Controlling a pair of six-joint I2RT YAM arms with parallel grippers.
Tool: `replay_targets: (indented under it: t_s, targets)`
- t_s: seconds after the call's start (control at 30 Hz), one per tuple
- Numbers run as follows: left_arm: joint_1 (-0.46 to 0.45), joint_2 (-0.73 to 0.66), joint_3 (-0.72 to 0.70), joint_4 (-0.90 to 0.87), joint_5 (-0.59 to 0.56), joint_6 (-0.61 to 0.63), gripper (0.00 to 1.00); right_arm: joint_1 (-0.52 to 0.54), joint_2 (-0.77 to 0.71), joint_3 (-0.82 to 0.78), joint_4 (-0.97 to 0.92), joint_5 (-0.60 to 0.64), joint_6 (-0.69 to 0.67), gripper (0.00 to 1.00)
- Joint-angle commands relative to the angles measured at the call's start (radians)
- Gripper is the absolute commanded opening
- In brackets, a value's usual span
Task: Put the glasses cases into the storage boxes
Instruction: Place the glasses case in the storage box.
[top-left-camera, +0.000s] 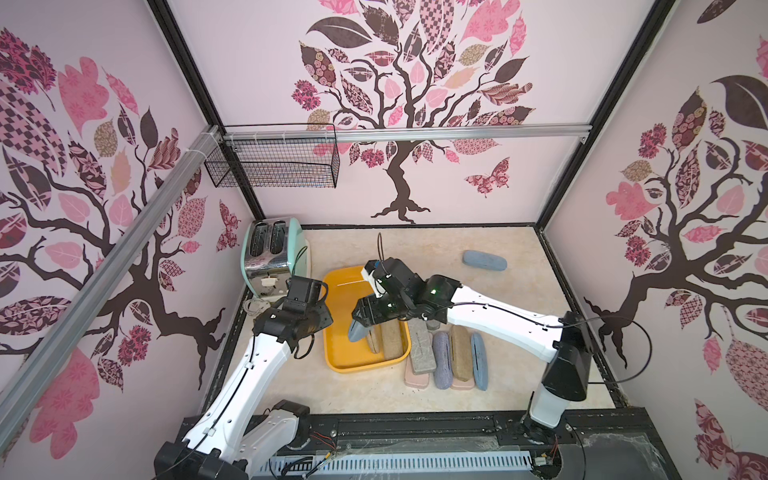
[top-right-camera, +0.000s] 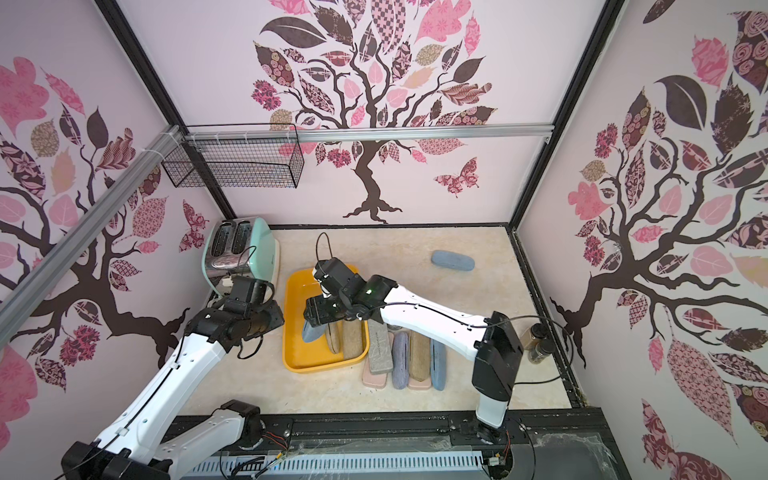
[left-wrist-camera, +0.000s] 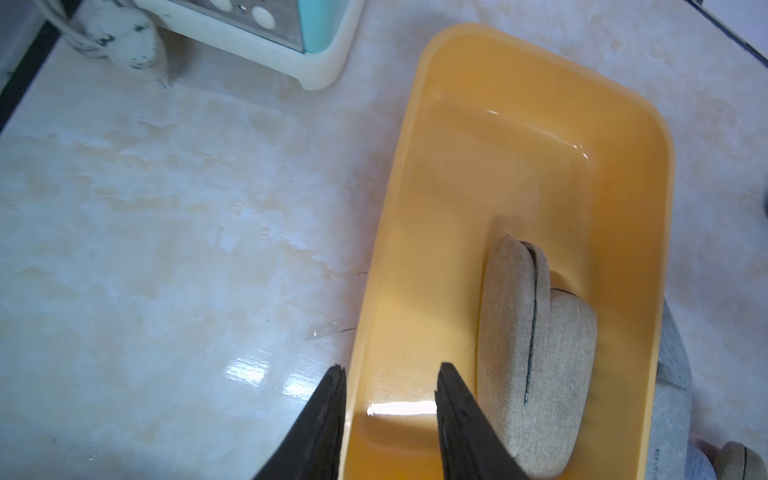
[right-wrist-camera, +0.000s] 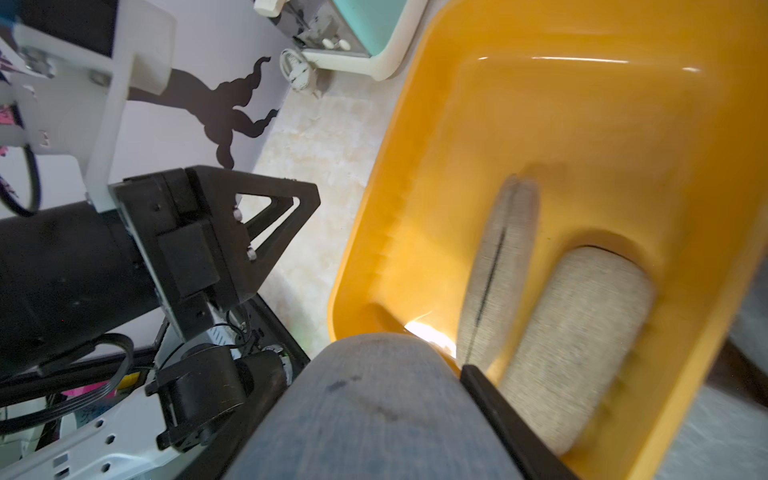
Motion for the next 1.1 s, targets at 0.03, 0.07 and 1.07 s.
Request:
replay_targets:
  t_s: [0.03, 0.07, 1.07]
  targets:
    - [0.063, -0.044, -0.04, 0.014, 0.055, 0.025, 0.38, 0.03, 0.114, 0.143, -0.094, -0.05, -0.025, 0.66]
    - [0.063, -0.04, -0.034, 0.012, 0.064, 0.022, 0.37, 0.03, 0.136, 0.16, -0.107, -0.057, -0.023, 0.66]
    - [0.063, 0.026, -0.086, 0.071, 0.163, -0.003, 0.36, 0.016, 0.322, 0.364, -0.254, 0.185, -0.095, 0.98]
